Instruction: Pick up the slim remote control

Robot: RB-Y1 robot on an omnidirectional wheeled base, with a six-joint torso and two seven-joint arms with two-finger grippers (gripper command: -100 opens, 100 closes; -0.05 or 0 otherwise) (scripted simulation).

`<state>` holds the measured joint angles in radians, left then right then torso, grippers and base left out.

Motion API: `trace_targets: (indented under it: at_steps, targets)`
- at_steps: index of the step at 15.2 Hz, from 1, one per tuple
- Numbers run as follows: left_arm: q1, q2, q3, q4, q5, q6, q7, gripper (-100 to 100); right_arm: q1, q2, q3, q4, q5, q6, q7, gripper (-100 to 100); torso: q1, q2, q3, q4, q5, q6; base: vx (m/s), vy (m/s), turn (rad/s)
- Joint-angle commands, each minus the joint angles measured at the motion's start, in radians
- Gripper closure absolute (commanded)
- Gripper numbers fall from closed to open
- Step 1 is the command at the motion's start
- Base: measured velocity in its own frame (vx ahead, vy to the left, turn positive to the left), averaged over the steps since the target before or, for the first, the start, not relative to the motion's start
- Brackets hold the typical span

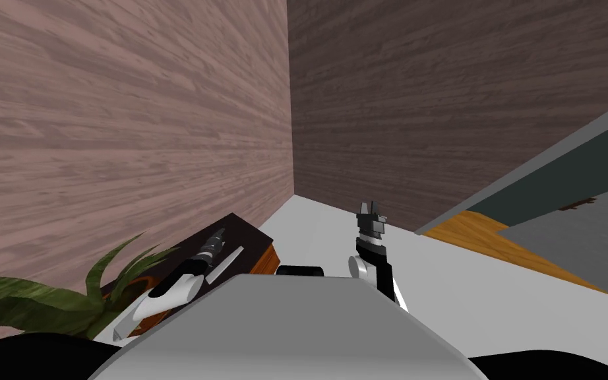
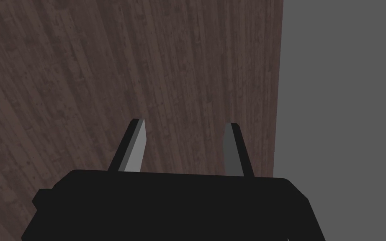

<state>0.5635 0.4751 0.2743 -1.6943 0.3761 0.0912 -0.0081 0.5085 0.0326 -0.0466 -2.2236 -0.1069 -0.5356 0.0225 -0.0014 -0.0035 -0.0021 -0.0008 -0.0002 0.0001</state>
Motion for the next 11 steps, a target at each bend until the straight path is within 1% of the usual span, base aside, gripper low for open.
trace_targets:
  at_steps: [1,2,3,4,5,6,7,8,9,10,11]
  targets:
    - [0.001,0.016,0.024,0.05,0.039,0.05,0.003,-100,0.0,0.0,0.0,0.0,0.0,0.0,0.0,0,0.0,0.0,0.0,0.0,0.0,0.0,0.057,-0.024,-0.088]
    - [0.001,0.016,0.024,0.067,0.039,0.059,0.003,-100,0.0,0.0,0.0,0.0,0.0,0.0,0.0,0,0.0,0.0,0.0,0.0,0.0,0.0,0.068,-0.023,-0.097]
    - [0.002,0.029,0.046,0.094,0.074,0.088,0.006,-100,0.0,0.0,0.0,0.0,0.0,0.0,0.0,0,0.0,-0.001,0.0,0.0,0.0,0.0,0.083,-0.02,-0.118]
    - [0.002,0.029,0.046,0.111,0.074,0.109,0.006,-100,0.0,0.0,0.0,0.0,0.0,0.0,0.0,0,0.0,-0.002,-0.001,0.0,0.0,0.0,0.086,-0.017,-0.092]
    - [0.002,0.029,0.046,0.118,0.074,0.109,0.006,-100,0.0,0.0,0.0,0.0,0.0,0.0,0.0,0,0.0,-0.002,-0.001,0.0,0.0,0.0,0.061,-0.011,-0.011]
    - [0.004,0.041,0.069,0.153,0.109,0.144,0.009,-100,0.0,0.0,0.0,0.0,0.0,0.0,0.0,0,0.0,-0.001,-0.001,0.0,0.0,0.0,0.066,-0.014,-0.064]
    - [0.004,0.041,0.069,0.168,0.109,0.159,0.009,-100,0.0,0.0,0.0,0.0,0.0,0.0,0.0,0,0.0,-0.002,-0.001,0.0,0.0,0.0,0.067,-0.018,-0.094]
    - [0.004,0.041,0.069,0.168,0.109,0.159,0.009,-100,0.0,0.0,0.0,0.0,0.0,0.0,0.0,0,0.0,-0.001,-0.001,0.0,0.0,0.0,0.044,-0.012,-0.031]
    - [0.005,0.052,0.091,0.205,0.143,0.193,0.013,-100,0.0,0.0,0.0,0.0,0.0,0.0,0.0,0,0.0,0.0,0.0,0.0,0.0,0.0,0.054,-0.017,-0.073]
    - [0.005,0.052,0.091,0.219,0.143,0.206,0.013,-100,0.0,0.0,0.0,0.0,0.0,0.0,0.0,0,0.0,0.0,0.0,0.0,0.0,0.0,0.063,-0.016,-0.087]
    - [0.005,0.052,0.091,0.219,0.143,0.21,0.013,-100,0.0,0.0,0.0,0.0,0.0,0.0,0.0,0,0.0,-0.001,0.0,0.0,0.0,0.0,0.045,-0.006,-0.038]
